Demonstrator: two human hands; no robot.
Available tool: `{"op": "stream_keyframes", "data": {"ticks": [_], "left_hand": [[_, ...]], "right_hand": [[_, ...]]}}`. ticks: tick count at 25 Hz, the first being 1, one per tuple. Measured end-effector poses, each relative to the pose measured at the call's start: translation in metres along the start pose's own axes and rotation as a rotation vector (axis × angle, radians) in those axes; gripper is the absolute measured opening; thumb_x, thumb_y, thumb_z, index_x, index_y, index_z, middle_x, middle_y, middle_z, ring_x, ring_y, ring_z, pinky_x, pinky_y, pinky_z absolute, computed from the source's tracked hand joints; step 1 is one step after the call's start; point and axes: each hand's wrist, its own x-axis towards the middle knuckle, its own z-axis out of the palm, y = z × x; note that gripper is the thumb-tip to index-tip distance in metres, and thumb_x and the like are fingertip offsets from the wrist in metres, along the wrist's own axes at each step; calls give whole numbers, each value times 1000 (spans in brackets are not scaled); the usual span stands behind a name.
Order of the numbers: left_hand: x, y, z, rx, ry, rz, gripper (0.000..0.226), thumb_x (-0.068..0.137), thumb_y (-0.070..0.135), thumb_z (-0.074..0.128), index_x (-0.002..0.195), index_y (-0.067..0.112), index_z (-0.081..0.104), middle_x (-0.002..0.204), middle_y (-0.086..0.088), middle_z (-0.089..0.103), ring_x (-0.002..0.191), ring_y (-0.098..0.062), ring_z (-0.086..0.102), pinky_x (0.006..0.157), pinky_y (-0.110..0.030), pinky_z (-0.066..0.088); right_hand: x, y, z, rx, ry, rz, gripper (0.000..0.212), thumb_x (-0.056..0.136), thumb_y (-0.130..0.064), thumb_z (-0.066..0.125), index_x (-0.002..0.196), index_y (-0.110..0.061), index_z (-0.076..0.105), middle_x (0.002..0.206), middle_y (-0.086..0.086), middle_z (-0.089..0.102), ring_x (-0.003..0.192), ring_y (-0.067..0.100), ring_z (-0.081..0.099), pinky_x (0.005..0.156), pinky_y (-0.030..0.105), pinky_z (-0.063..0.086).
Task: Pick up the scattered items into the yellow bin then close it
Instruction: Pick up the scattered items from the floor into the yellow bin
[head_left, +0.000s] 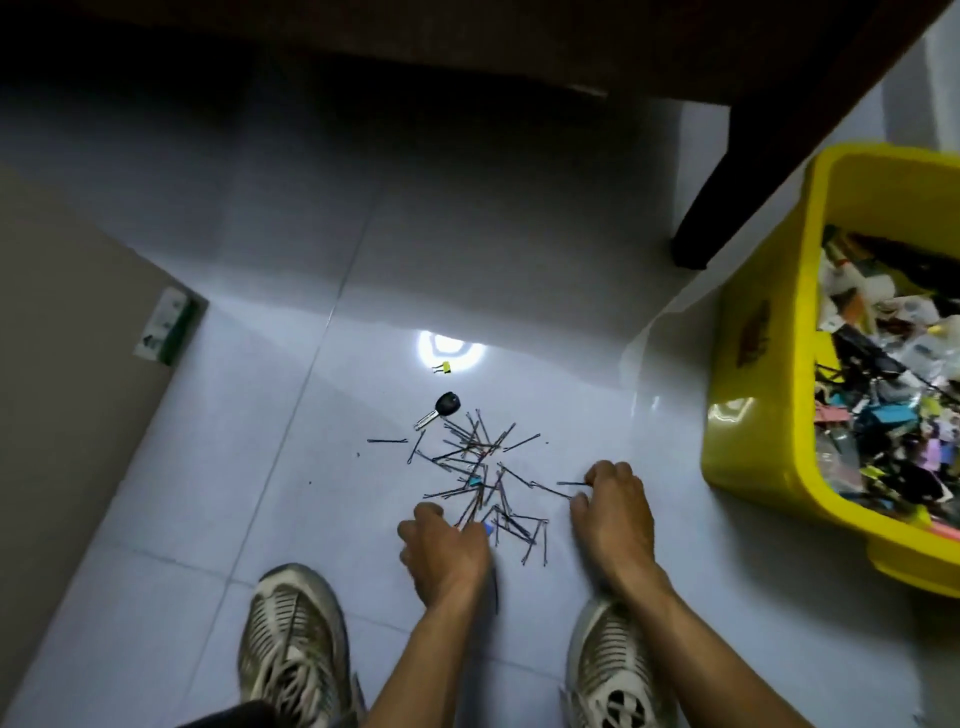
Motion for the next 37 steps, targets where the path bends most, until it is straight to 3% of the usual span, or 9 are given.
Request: {"op": "stream_keyframes", "data": {"ticks": [3,8,12,17,25,28,31,34,37], "left_hand": [[-2,5,6,-120,-93,218,38,82,6,57,118,20,58,117,2,51,108,-19,56,90,-24,40],[76,31,-51,-18,175,267,35,85,11,57,120,15,55,123,-5,47,117,-27,45,92,-31,38],[93,22,-52,168,59,457,42,81,11,58,122,11,54,125,-7,42,117,-24,37,96,-25,32],[82,14,-37,120,-114,666,38,80,5,56,117,12,63,116,-2,56,111,-17,48,93,-16,35],[46,-23,-34,236,-239,645,61,73,23,71,130,26,50,122,5,42,116,-17,38,88,-19,35],[36,-29,-39,368,-138,600,72,67,38,74,131,30,41,122,4,39,113,-20,39,85,-31,44],[19,-47,-38,669,-123,678,89,58,52,74,132,31,29,121,1,33,108,-24,38,81,-35,44],[14,-44,-26,676,-141,748,77,67,49,76,128,26,35,122,-1,37,106,-24,40,84,-34,45],[21,-30,-24,490,-34,708,47,82,41,65,119,22,44,115,-1,45,104,-26,46,82,-36,43]], "right_hand": [[-4,-32,23,74,-141,-190,13,86,-17,55,93,-13,66,97,7,66,93,27,61,73,31,45],[48,-74,9,72,-3,-416,29,90,-20,51,118,-18,58,115,2,60,102,23,57,82,33,46],[104,-140,15,-208,-71,-671,50,87,-13,51,136,-18,42,133,5,45,111,30,45,88,39,42],[95,-137,30,-280,-220,-853,23,90,-14,50,112,-17,56,113,3,52,97,26,48,74,33,38],[28,-49,20,-21,-201,-533,37,86,-12,51,122,-16,58,118,4,54,101,25,51,81,33,44],[13,-32,15,-51,-24,-220,14,86,-24,49,90,-18,60,96,4,65,78,24,53,65,30,41],[-10,-7,20,-174,-327,-3,19,82,-27,52,75,-14,65,86,4,71,70,22,58,63,23,41],[-22,-26,30,316,-574,50,20,84,-13,58,67,-17,69,76,-8,72,67,8,64,68,26,51],[-13,-43,29,438,-374,0,16,80,-8,63,88,-17,73,84,-1,73,78,14,66,77,29,51]]}}
